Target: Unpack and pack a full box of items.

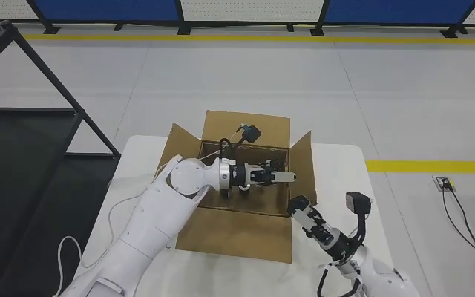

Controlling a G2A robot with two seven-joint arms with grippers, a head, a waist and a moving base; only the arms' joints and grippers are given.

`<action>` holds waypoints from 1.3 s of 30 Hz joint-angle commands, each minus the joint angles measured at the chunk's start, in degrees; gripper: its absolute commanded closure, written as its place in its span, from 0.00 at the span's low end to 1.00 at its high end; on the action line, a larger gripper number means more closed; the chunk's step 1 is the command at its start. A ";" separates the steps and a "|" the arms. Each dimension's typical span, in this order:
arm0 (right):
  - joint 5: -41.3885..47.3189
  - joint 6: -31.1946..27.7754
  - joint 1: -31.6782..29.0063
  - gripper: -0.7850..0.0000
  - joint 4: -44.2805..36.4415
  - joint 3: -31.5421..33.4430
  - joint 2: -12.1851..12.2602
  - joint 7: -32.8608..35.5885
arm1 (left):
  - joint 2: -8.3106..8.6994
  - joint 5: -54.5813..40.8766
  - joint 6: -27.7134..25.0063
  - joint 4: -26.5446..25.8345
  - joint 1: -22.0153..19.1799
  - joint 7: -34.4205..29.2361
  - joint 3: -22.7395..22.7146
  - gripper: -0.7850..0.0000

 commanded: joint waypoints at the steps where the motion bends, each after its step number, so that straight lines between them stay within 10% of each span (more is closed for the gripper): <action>1: -0.70 2.03 -0.04 0.00 -0.80 0.37 0.02 -1.47 | 0.39 0.31 -0.31 -0.52 0.89 0.01 -0.85 0.00; 24: -8.80 20.37 1.15 0.00 -3.18 2.82 0.63 -5.39 | 8.42 8.60 0.60 -21.40 19.38 6.42 -23.78 0.00; 39: -12.05 30.39 8.85 0.00 0.26 -0.71 0.77 -1.46 | 10.36 4.24 0.77 -28.28 29.86 8.76 -29.79 0.00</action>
